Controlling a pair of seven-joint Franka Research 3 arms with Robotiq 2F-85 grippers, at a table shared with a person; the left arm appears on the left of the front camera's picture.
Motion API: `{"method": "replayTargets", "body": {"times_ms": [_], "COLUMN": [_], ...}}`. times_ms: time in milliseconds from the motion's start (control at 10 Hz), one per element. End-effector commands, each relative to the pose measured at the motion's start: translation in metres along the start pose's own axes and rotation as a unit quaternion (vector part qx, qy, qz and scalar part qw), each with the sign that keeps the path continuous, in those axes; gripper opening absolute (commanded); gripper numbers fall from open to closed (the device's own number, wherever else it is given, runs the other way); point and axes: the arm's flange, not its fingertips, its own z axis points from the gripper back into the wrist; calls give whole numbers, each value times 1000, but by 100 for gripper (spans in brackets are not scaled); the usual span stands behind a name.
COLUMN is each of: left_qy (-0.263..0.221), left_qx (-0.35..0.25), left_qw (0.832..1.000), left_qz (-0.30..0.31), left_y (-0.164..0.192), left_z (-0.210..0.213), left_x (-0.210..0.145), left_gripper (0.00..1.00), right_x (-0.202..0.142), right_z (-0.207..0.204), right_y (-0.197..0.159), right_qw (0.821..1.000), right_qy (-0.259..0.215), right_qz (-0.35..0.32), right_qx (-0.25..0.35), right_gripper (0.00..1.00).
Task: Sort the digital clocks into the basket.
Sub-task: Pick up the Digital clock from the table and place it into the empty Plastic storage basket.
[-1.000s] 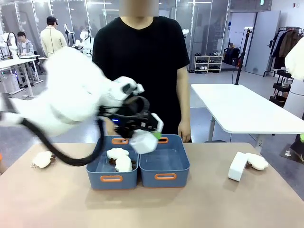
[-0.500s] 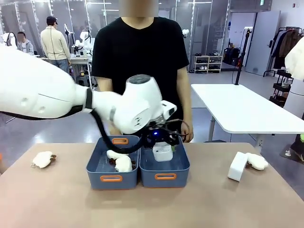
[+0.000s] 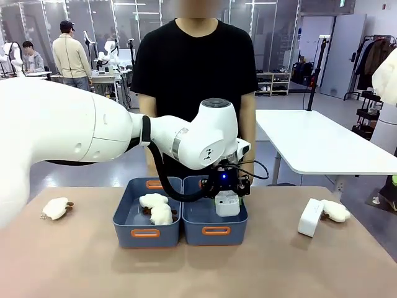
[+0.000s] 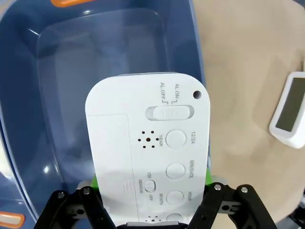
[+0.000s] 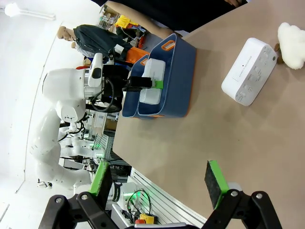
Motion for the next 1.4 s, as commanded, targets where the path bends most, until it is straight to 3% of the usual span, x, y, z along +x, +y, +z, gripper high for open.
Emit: {"method": "replayTargets", "body": {"times_ms": [0,1300], "left_qy": [11,-1], "left_qx": [5,0], "left_qw": [1000,1000], "left_qz": [2,1], "left_y": [-3,1], "left_z": [7,4], "left_x": [8,3], "left_gripper": [100,100], "right_x": [1,1], "right_z": [0,0], "right_y": [2,2], "right_qw": [1000,1000], "right_qy": [-4,-4], "right_qz": [3,3], "right_qx": [6,6], "right_gripper": [100,100]}}
